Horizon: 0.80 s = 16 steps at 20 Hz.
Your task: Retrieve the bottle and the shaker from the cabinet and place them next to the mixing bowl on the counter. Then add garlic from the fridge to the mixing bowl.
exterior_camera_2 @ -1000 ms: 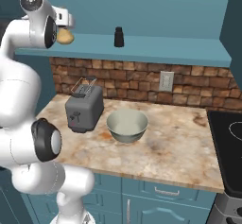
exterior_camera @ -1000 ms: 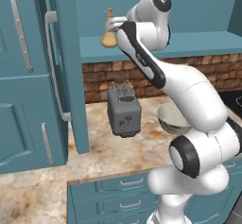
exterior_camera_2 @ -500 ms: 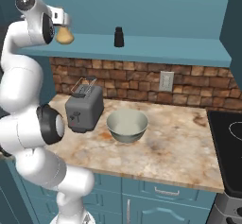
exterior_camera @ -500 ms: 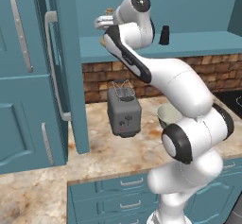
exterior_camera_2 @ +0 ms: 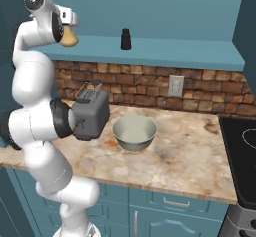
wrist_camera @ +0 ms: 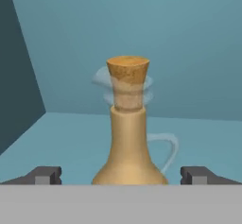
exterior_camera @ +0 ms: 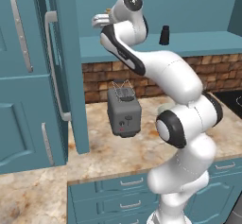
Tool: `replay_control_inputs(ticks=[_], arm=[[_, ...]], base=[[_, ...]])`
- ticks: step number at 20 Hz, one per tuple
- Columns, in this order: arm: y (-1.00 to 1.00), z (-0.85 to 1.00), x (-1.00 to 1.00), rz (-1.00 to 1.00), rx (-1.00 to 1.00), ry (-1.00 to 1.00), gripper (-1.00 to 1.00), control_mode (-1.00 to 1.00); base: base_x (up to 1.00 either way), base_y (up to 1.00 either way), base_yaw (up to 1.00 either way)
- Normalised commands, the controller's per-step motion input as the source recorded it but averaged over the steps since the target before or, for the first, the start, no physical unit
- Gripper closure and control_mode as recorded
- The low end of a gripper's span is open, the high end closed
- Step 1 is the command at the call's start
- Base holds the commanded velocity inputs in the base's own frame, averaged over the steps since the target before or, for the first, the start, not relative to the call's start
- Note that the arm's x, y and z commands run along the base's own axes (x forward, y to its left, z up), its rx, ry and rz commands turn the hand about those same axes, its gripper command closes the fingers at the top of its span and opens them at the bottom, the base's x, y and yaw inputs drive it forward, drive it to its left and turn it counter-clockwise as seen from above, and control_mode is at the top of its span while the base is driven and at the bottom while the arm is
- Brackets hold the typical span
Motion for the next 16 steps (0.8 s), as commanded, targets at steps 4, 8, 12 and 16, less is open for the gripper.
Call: replay_control_inputs(ticks=[4, 8, 12, 16], arm=[[0.0, -0.19, 0.62, 0.0, 0.0, 0.01, -1.0, -1.0], [0.08, -0.08, 0.41, 0.0, 0.0, 0.01, -1.0, -1.0], [0.11, 0.0, 0.17, 0.0, 0.0, 0.0, -1.0, -1.0], [0.01, 0.0, 0.0, 0.0, 0.0, 0.0, -1.0, -1.0]], base=[[0.0, 0.0, 0.0], [0.0, 0.0, 0.0], [0.0, 0.0, 0.0], [0.0, 0.0, 0.0]])
